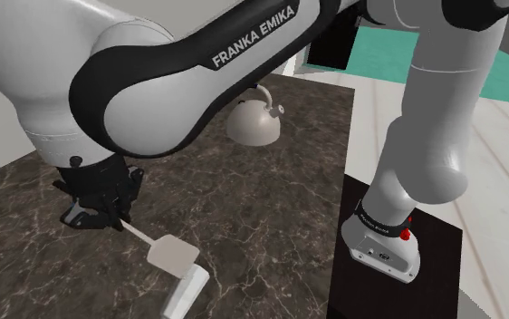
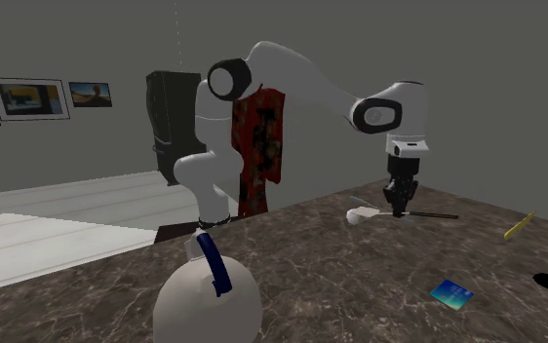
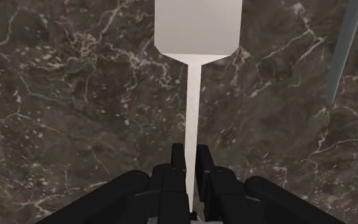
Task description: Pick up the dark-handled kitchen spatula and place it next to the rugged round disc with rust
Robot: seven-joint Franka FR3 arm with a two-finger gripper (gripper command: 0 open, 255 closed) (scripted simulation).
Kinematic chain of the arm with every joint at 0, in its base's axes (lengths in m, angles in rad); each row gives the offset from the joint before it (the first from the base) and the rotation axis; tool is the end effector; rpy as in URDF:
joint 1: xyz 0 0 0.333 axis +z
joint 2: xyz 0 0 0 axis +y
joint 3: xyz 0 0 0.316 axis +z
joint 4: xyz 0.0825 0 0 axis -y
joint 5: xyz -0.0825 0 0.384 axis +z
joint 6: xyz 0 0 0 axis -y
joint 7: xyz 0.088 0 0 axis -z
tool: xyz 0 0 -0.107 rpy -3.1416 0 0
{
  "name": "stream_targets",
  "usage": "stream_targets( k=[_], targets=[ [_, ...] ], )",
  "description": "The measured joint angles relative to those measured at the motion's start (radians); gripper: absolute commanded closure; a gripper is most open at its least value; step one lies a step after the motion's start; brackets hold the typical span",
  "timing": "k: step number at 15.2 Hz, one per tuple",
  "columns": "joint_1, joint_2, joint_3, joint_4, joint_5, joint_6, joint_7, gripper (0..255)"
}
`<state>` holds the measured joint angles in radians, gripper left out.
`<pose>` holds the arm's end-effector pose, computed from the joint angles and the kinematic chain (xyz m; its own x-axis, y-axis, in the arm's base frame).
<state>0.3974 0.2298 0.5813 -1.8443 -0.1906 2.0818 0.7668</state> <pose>0.3666 0.4939 0.4241 0.9573 0.2817 0.0657 0.2824 -0.9593 -0.0007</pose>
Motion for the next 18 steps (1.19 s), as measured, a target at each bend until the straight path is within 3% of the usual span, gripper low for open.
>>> stream_targets(
  k=[5,11,14,18],
  targets=[
    [0.110,0.188,-0.010,0.242,-0.101,-0.087,0.096,255],
    [0.315,0.488,-0.055,0.724,-0.205,-0.283,0.148,255],
    [0.346,0.534,-0.063,0.769,-0.219,-0.285,0.161,255],
    [0.338,0.539,-0.066,0.722,-0.224,-0.237,0.172,255]
  ],
)
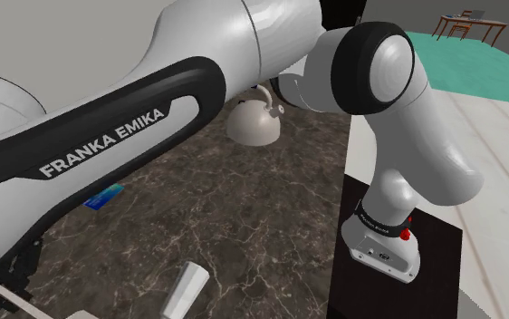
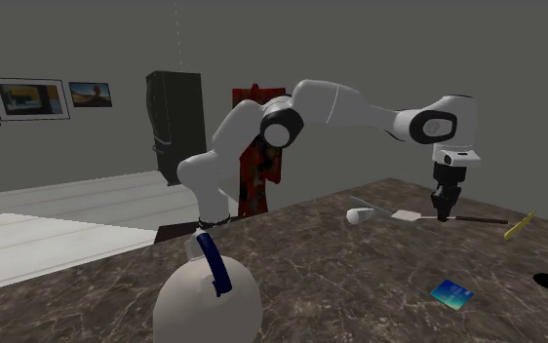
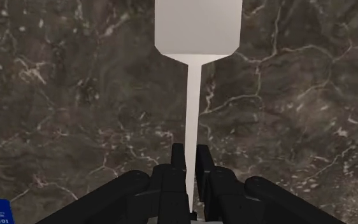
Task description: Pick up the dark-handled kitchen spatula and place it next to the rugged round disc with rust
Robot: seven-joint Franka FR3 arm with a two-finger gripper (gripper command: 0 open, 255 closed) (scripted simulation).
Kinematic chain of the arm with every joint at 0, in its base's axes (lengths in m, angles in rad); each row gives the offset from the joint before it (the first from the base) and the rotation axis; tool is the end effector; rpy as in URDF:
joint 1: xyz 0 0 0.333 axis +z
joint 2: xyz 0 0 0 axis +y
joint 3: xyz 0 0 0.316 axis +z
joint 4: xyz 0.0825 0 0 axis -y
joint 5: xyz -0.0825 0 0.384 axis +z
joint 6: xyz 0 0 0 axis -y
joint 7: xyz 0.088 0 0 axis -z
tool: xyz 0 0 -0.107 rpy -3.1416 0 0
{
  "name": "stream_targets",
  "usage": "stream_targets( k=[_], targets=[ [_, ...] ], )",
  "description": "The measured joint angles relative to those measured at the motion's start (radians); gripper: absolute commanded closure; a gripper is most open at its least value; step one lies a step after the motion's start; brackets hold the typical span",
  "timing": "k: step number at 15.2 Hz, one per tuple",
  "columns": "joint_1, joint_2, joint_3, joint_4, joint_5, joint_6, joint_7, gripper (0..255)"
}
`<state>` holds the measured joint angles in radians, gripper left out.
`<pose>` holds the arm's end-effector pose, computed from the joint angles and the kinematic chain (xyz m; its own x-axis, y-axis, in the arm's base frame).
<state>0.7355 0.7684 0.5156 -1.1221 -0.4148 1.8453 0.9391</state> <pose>0.3758 0.6528 0.3927 0.9577 0.2802 0.0660 0.2808 -0.9598 -0.0001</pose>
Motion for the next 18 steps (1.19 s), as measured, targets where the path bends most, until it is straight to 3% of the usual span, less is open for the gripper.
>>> stream_targets(
  k=[7,14,15,18],
  targets=[
    [-0.011,0.017,-0.008,-0.066,-0.012,0.079,0.014,255],
    [-0.011,0.022,-0.009,-0.073,-0.015,0.091,0.017,255],
    [-0.011,0.022,-0.009,-0.073,-0.015,0.091,0.017,0],
    [-0.011,0.022,-0.009,-0.073,-0.015,0.091,0.017,0]
  ],
)
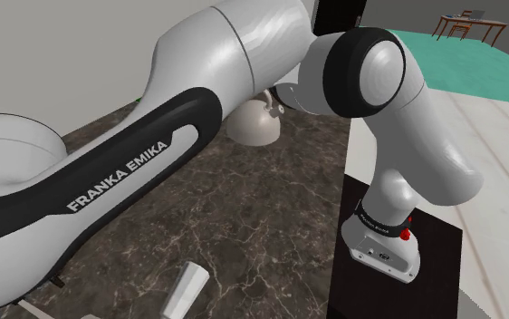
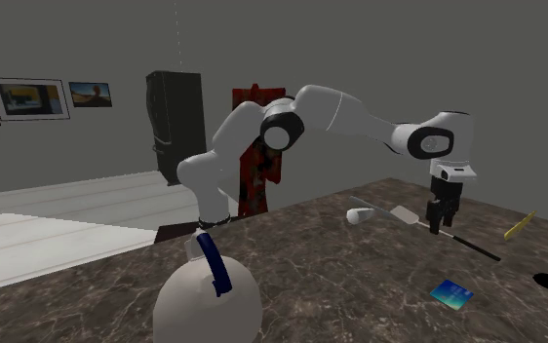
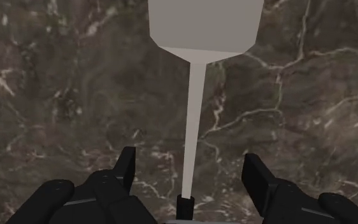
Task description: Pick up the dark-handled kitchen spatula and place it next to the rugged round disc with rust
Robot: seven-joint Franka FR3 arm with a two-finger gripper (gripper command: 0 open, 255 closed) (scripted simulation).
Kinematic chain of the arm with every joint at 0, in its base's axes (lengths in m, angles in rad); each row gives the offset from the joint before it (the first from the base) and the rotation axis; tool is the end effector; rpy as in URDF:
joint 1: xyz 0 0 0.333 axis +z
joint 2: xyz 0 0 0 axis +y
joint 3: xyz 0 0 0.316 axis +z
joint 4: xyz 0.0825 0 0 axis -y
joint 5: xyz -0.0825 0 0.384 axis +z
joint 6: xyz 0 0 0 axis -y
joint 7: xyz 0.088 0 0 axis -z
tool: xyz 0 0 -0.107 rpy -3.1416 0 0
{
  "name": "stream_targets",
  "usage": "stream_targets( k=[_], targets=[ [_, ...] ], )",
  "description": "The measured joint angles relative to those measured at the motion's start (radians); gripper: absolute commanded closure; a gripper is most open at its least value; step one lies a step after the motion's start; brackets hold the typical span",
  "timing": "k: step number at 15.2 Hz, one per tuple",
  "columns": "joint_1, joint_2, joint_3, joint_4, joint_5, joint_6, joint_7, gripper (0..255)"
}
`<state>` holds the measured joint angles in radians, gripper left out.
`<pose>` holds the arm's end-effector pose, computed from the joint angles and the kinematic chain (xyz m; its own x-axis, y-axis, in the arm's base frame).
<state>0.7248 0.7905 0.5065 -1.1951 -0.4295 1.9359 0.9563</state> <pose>0.3760 0.6524 0.3506 0.9577 0.2798 0.0665 0.2805 -0.9599 -0.0006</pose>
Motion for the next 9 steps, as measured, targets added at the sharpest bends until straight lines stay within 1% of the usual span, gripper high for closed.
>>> stream_targets(
  k=[3,9],
  targets=[
    [0.000,0.000,0.000,0.000,0.000,0.000,0.000,0],
    [0.006,-0.038,0.013,0.057,0.018,-0.090,-0.015,0]
  ],
)
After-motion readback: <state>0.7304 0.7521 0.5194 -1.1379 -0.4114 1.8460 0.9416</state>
